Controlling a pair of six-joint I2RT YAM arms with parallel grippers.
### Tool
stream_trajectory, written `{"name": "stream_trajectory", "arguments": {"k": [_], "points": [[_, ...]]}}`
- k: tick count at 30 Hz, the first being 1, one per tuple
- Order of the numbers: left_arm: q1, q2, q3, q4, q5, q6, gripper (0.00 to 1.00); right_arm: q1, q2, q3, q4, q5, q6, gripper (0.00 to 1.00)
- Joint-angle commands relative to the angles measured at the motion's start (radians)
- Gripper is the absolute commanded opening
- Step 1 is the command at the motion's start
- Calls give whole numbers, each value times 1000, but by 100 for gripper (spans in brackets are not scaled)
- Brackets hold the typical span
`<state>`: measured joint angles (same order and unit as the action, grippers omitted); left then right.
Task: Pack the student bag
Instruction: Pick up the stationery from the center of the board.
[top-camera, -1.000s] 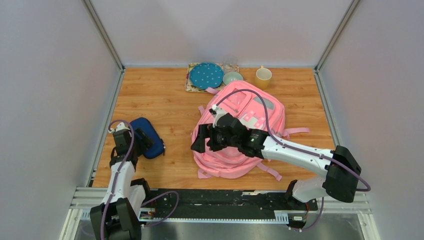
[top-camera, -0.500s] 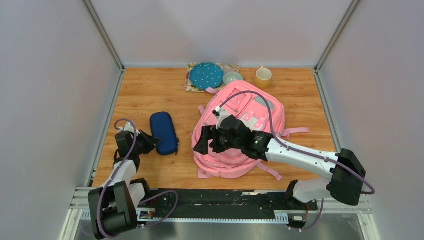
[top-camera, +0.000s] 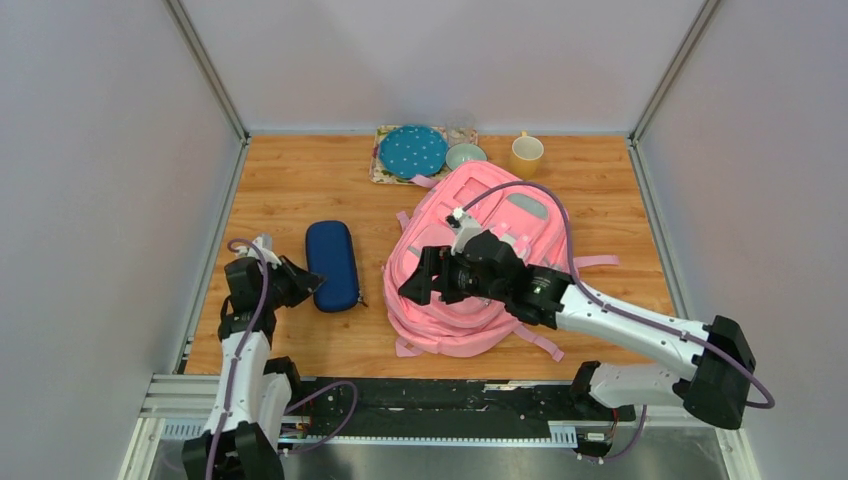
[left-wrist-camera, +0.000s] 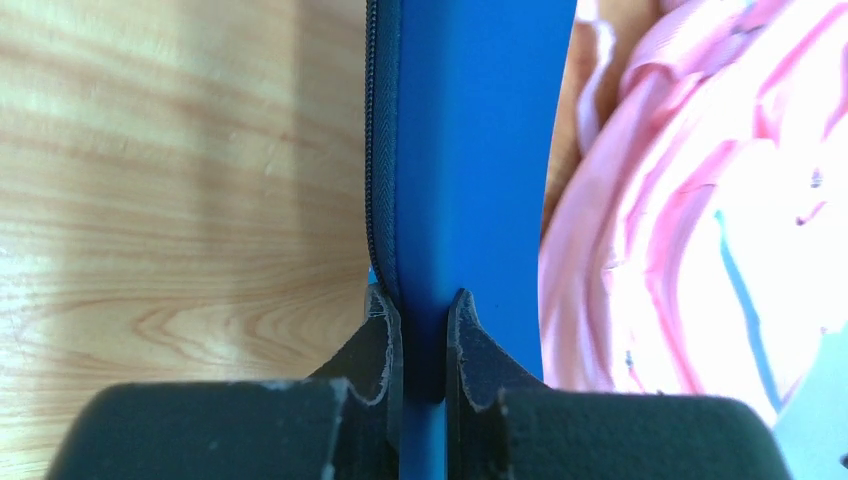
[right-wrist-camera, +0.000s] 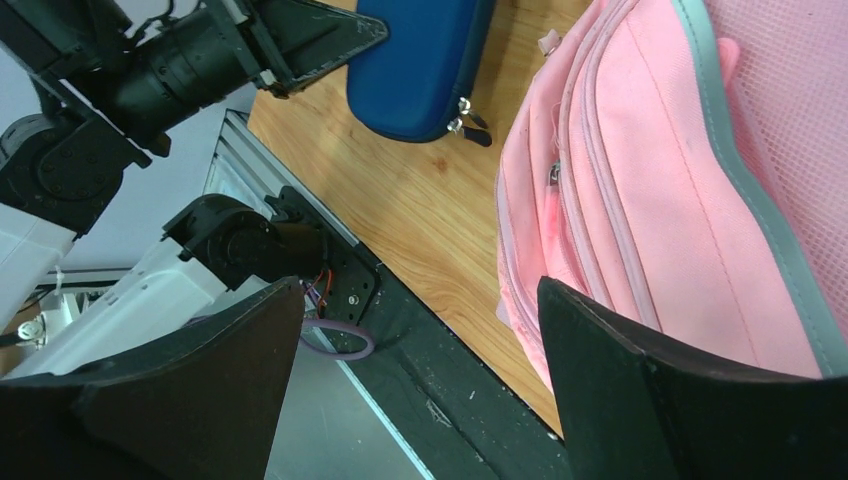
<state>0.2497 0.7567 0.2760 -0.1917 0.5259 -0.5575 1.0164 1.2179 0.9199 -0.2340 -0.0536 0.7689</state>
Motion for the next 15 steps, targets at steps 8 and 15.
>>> {"name": "stream_trajectory", "arguments": {"k": [8, 15], "points": [[-13, -148, 200, -62, 244, -116, 0, -13, -230, -156, 79, 100, 109, 90], [-122, -221, 201, 53, 246, -283, 0, -12, -382, -260, 142, 139, 173, 90]]}}
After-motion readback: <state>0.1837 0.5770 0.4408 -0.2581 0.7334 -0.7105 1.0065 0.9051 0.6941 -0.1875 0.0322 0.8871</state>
